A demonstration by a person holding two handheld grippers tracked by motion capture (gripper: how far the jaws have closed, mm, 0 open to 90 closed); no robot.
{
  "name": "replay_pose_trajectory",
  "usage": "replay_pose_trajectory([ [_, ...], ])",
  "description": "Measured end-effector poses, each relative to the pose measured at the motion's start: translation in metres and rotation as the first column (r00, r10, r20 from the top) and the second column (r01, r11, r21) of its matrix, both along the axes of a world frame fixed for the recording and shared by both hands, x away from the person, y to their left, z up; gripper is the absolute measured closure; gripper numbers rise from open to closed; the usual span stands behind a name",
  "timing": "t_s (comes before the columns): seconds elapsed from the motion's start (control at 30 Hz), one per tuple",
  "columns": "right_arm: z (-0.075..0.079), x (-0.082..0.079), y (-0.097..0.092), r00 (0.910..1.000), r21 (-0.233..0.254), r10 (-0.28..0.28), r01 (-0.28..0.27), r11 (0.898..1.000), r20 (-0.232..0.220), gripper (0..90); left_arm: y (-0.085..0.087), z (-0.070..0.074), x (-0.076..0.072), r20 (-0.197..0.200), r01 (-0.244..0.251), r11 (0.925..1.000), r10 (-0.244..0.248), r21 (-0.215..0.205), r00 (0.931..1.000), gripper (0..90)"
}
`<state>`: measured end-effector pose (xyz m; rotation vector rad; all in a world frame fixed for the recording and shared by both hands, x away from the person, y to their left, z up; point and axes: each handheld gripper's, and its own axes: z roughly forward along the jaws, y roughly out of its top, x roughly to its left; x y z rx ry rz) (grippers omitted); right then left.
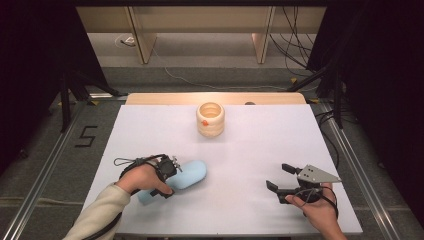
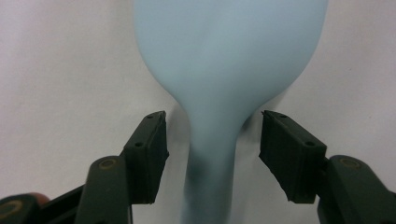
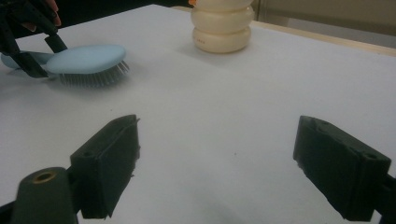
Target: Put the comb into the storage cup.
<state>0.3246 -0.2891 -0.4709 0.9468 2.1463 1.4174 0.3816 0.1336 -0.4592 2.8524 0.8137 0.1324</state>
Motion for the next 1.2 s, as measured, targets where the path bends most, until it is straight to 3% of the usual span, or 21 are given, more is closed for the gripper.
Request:
replay_pose_trajectory([
  [0.23, 0.0, 0.0, 0.0, 1.0, 0.0, 0.0, 0.0, 1.0, 0.0, 15.5, -0.003, -0.001, 0.002, -0.015, 0.013, 0.9997, -0.013, 0.023, 0.9998, 44.2],
  [0.4, 0.0, 0.0, 0.0, 1.0, -0.001, 0.001, -0.001, 1.0, -0.002, 15.6, -0.003, -0.002, 0.004, -0.004, 0.015, 0.999, -0.015, 0.041, 0.9999, 49.9],
  [1.2, 0.0, 0.0, 0.0, 1.0, 0.001, -0.001, 0.001, 1.0, -0.001, 15.5, -0.011, -0.003, 0.006, -0.045, 0.034, 0.997, -0.031, 0.069, 0.9985, 61.6],
])
